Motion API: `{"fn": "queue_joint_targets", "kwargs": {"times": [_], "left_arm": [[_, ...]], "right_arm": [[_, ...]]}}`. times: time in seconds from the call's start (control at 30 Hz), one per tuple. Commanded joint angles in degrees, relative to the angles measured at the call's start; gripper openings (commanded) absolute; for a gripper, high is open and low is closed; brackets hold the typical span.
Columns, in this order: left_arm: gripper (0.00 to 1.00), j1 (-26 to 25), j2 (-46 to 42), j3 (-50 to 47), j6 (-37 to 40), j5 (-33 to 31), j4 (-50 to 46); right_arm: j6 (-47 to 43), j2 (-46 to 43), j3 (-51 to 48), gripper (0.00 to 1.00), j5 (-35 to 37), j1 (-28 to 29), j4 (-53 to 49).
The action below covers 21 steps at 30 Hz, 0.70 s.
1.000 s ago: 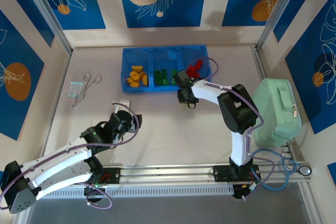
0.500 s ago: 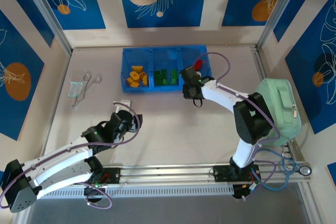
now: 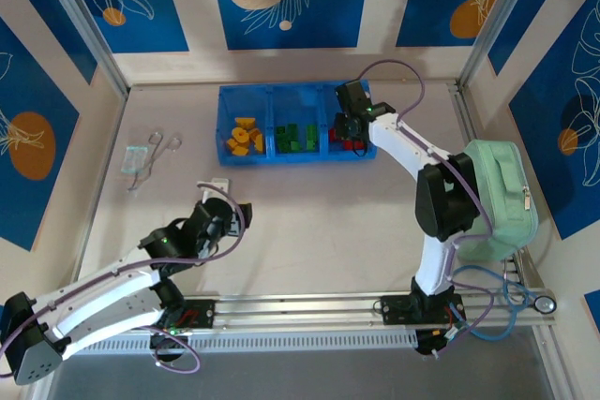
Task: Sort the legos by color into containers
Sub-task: Place the lego in the container.
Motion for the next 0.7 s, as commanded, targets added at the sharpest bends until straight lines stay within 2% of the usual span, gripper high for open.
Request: {"fn": "queue_joint_targets", "kwargs": {"times": [0.0,0.03,0.17,0.43,0.67], "left_arm": [[0.72,-0.5,-1.0,0.8,0.4,-1.7,-1.8],[0.72,-0.5,-1.0,0.8,0.4,-1.8,-1.9],[0.72,-0.5,-1.1,0.9,0.2,-1.8,-2.1],[0.73,-0.5,-1.0,1.5,2.1,-3.3,-2.0],[0.78,-0.5,-1.2,2.3,4.0,-7.7,-2.9]], "right_arm": [[-1.3,3.9,5.9,0.62,-1.6,-1.0,-4.9],[-1.4,4.9,8.1,0.70,-1.3,-1.0,-6.7],[-1.2,3.6,9.1,0.73,-0.7,-0.6,-7.4],[0.4,-8.3,-5.7,0.74,-1.7,-0.2,0.2],[-0.5,-21.0,-17.9,0.75,-2.2,-0.3,6.6]]}}
